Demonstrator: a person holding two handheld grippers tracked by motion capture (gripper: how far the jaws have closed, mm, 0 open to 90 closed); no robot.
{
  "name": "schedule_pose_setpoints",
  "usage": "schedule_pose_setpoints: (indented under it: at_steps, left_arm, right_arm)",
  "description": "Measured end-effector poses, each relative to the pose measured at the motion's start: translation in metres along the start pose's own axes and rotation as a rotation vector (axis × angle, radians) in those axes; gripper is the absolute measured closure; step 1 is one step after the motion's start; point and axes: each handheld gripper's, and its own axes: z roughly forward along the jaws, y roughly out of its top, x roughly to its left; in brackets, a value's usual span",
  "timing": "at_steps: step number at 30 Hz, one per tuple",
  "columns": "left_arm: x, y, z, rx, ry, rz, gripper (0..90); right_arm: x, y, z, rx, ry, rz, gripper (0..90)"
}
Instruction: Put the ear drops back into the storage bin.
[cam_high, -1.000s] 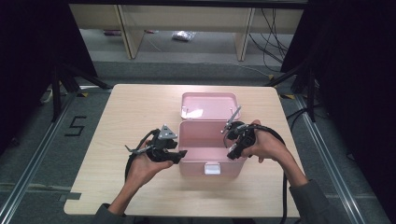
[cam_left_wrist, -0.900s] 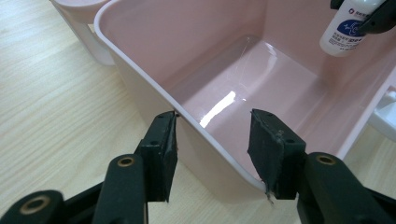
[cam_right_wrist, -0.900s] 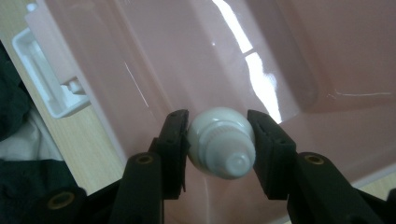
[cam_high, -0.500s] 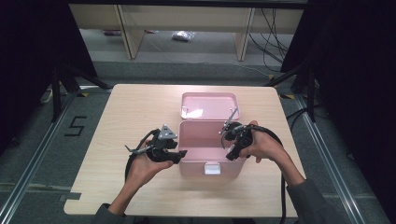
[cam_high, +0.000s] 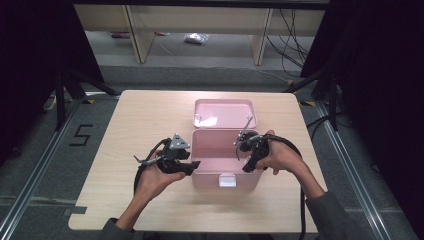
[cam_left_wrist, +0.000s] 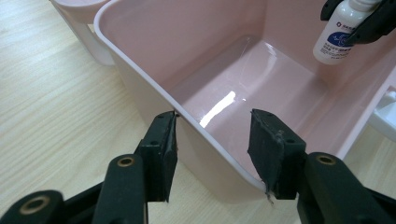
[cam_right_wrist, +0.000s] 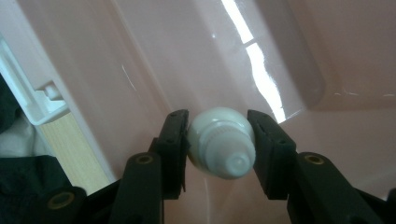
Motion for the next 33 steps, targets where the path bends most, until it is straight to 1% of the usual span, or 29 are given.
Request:
schedule_pose_setpoints:
  at_steps: [3, 7, 8, 11, 12, 13, 14, 16, 19, 22, 25, 26, 28, 29, 31, 32, 33]
  left_arm:
    - [0.0000, 0.0000, 0.0000, 0.001, 0.000, 0.000, 51.5]
    - [0.0001, 0.0000, 0.0000, 0.000, -0.001, -0.001, 51.4]
    - [0.0000, 0.0000, 0.0000, 0.001, 0.000, -0.001, 51.5]
    - [0.0000, 0.0001, 0.0000, 0.000, 0.000, -0.001, 51.4]
    - [0.0000, 0.0001, 0.0000, 0.001, 0.000, -0.001, 51.4]
    - [0.0000, 0.0000, 0.0000, 0.001, 0.001, -0.001, 51.5]
    - [-0.0001, 0.0000, 0.0000, 0.000, 0.002, 0.000, 51.5]
    - [-0.0002, 0.0000, 0.0000, 0.000, 0.001, -0.001, 51.4]
    - [-0.0001, 0.0001, 0.0000, 0.000, 0.001, 0.000, 51.3]
    - [-0.0002, 0.0001, 0.0000, 0.000, 0.001, 0.001, 51.4]
    - [0.0000, 0.0001, 0.0002, 0.000, -0.002, 0.001, 51.3]
    - [-0.0001, 0.0001, 0.0002, 0.000, -0.002, 0.001, 51.4]
    - [-0.0003, 0.0001, 0.0001, 0.000, 0.002, 0.001, 51.3]
    - [0.0000, 0.0001, 0.0002, 0.000, -0.003, 0.001, 51.3]
    - [-0.0001, 0.0001, 0.0002, 0.000, -0.002, 0.001, 51.3]
    - [-0.0001, 0.0001, 0.0002, 0.000, -0.002, 0.001, 51.3]
    - [-0.0001, 0.0002, 0.0002, 0.000, -0.002, 0.001, 51.3]
  right_arm:
    - [0.0003, -0.0004, 0.0000, 0.003, 0.000, 0.006, 60.3]
    - [-0.0012, -0.0010, 0.0004, 0.005, 0.000, 0.003, 60.3]
    - [-0.0024, -0.0012, 0.0010, -0.002, 0.004, -0.008, 60.3]
    - [-0.0027, -0.0015, 0.0012, 0.000, 0.008, -0.002, 60.3]
    - [-0.0008, -0.0011, 0.0005, 0.015, 0.004, 0.026, 60.2]
    - [-0.0014, -0.0016, 0.0011, 0.013, 0.009, 0.019, 60.2]
    - [-0.0015, -0.0015, 0.0012, 0.017, 0.007, 0.030, 60.2]
    - [-0.0022, -0.0017, 0.0013, 0.019, 0.006, 0.022, 60.2]
    - [-0.0039, -0.0025, 0.0012, 0.012, 0.004, -0.003, 60.2]
    - [-0.0019, -0.0028, 0.0023, 0.030, -0.003, 0.022, 60.2]
    - [-0.0016, -0.0015, 0.0041, 0.035, -0.005, 0.011, 60.2]
    - [-0.0004, -0.0008, 0.0043, 0.041, -0.008, 0.032, 60.2]
    - [-0.0016, 0.0004, 0.0051, 0.041, -0.003, 0.019, 60.2]
    - [-0.0016, 0.0006, 0.0051, 0.041, -0.007, 0.018, 60.2]
    - [-0.0011, 0.0014, 0.0062, 0.047, -0.005, 0.030, 60.2]
    - [-0.0015, 0.0016, 0.0069, 0.048, -0.002, 0.022, 60.2]
    - [-0.0031, 0.0019, 0.0077, 0.040, -0.006, -0.006, 60.2]
